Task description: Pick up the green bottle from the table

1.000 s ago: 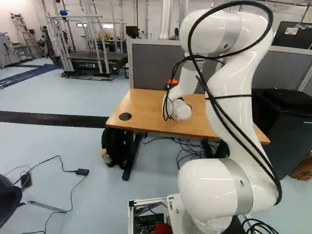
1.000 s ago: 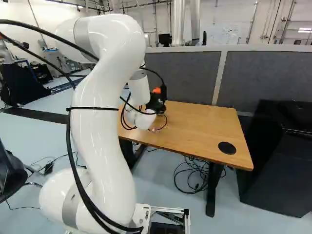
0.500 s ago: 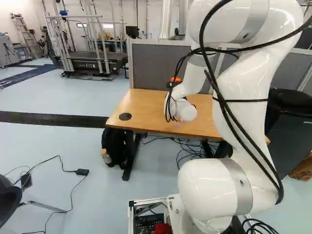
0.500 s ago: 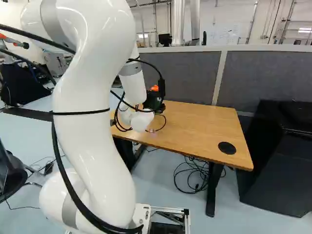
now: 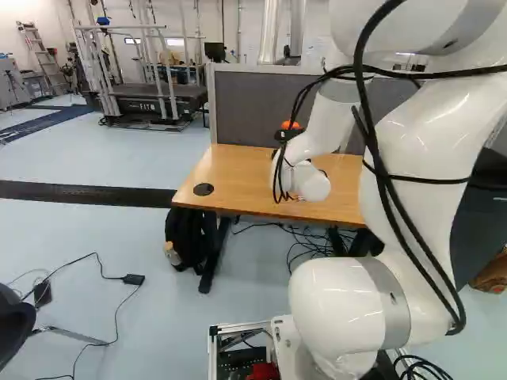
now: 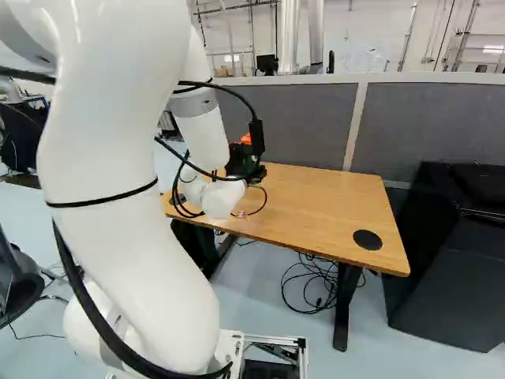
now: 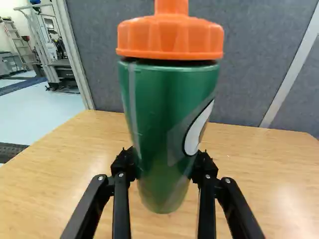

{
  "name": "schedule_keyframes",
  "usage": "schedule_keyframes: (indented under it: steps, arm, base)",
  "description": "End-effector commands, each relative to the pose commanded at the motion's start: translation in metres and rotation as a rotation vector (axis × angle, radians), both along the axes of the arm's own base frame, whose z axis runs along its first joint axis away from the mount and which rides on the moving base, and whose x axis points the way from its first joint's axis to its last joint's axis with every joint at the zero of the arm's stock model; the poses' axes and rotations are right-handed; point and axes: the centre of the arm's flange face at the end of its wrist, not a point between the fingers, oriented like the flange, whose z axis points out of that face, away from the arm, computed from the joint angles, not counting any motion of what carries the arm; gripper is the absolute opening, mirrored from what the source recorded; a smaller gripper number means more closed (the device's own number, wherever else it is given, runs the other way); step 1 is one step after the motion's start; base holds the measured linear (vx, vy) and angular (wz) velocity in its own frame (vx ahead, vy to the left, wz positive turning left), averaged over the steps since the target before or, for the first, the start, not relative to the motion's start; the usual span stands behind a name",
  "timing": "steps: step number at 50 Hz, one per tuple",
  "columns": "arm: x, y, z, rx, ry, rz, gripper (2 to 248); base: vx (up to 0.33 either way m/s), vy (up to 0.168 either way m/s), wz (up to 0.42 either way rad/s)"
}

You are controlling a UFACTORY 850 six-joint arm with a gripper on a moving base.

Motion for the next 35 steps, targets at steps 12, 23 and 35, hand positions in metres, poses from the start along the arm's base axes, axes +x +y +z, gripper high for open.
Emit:
schedule_keyframes:
  steps: [12, 23, 35]
  arm:
    - [-0.007, 0.001, 0.002, 0.000, 0.000, 0.000, 121]
    - [-0.011, 0.002, 0.003, 0.000, 0.005, 0.003, 121]
    - [-0.019, 0.006, 0.006, 0.001, 0.015, 0.010, 121]
  base:
    - [0.000, 0.000, 0.000]
    - [0.000, 0.000, 0.000]
    - [0.000, 0.000, 0.000]
